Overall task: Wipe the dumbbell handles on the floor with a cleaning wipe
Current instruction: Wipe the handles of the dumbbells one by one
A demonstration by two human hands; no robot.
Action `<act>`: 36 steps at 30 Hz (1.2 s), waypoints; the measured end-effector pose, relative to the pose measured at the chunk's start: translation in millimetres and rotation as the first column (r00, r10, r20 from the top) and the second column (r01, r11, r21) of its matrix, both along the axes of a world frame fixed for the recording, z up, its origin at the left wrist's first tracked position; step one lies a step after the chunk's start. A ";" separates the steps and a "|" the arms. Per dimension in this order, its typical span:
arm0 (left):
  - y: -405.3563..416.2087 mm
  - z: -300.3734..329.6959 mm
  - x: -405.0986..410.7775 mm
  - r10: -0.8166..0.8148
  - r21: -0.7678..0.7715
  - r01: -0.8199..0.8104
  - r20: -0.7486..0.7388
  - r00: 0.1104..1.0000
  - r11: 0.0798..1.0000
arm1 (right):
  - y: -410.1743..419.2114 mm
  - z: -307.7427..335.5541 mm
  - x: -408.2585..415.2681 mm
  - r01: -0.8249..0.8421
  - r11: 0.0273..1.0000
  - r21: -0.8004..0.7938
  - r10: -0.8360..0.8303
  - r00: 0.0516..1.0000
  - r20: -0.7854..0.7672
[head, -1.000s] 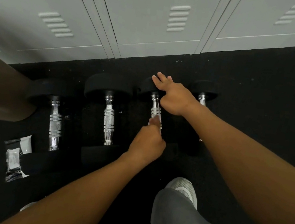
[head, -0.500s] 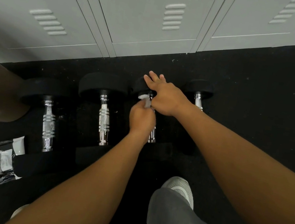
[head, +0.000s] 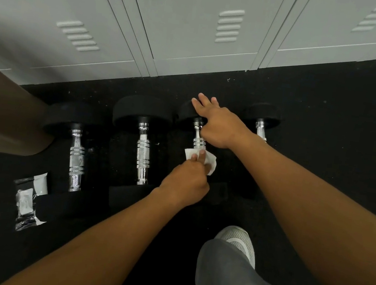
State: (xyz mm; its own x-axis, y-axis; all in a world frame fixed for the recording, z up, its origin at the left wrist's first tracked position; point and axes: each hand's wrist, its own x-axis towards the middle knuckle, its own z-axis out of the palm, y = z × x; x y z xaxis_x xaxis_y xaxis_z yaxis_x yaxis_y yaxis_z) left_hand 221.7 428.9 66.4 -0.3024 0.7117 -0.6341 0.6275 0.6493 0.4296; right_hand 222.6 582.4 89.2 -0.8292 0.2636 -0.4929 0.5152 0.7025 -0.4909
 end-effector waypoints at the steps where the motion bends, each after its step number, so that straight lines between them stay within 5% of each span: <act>1: -3.3 4.7 -1.3 -0.002 0.031 0.001 0.024 1.000 1.000 | 0.6 0.1 0.4 0.004 1.000 -0.003 -0.004 1.000 -0.001; 3: -8.1 10.1 -6.3 0.060 0.094 -0.073 0.125 0.990 0.993 | 1.2 -0.1 1.2 0.013 1.000 -0.012 -0.013 1.000 -0.005; 5: -7.6 15.3 -16.2 0.323 0.049 -0.359 0.339 0.884 0.932 | 1.2 -0.2 2.0 0.023 1.000 -0.016 -0.023 1.000 -0.010; 7: -6.5 17.0 -35.0 0.663 -0.071 -0.735 0.497 0.560 0.675 | 2.2 -0.7 2.8 0.031 0.999 -0.015 -0.031 0.999 -0.014; 9: -5.8 7.9 -51.0 0.821 -0.126 -0.935 0.526 0.220 0.332 | 3.0 -1.8 3.4 0.030 0.999 -0.017 -0.030 0.999 -0.015; 11: -0.7 -4.9 -56.3 0.844 -0.109 -0.992 0.536 -0.002 0.067 | 3.5 -2.5 3.2 0.023 1.000 -0.015 -0.024 1.000 -0.014; 13: 11.1 -20.0 -53.8 0.825 -0.142 -0.989 0.552 -0.117 -0.045 | 2.7 -2.2 2.3 0.019 1.000 -0.014 -0.019 1.000 -0.010; 16: 27.4 -36.6 -42.6 0.774 -0.168 -0.977 0.633 -0.003 0.134 | 2.9 -1.9 2.0 0.011 1.000 -0.018 -0.011 1.000 -0.008; 21: 14.2 -39.5 -42.2 0.691 -0.057 -0.849 0.610 0.387 0.526 | 6.9 -4.7 4.2 0.033 0.999 -0.025 -0.033 0.999 -0.007; 24: -5.2 -25.4 -53.6 0.658 -0.122 -0.738 0.565 0.498 0.664 | 7.1 -3.5 4.6 0.044 0.999 -0.026 -0.044 0.999 0.006; 27: -19.3 -1.0 -65.4 0.656 -0.195 -0.717 0.608 0.448 0.670 | 2.8 -0.7 3.1 0.049 0.998 -0.034 -0.049 0.999 0.003; 32: -50.8 29.9 -85.4 0.679 -0.280 -0.843 0.722 0.129 0.458 | -7.0 5.9 0.8 0.171 0.979 -0.111 -0.180 0.981 -0.069; 36: -77.0 51.1 -102.0 0.629 -0.288 -0.886 0.778 0.006 0.364 | -22.9 31.3 -2.8 0.285 0.937 -0.201 -0.320 0.931 -0.174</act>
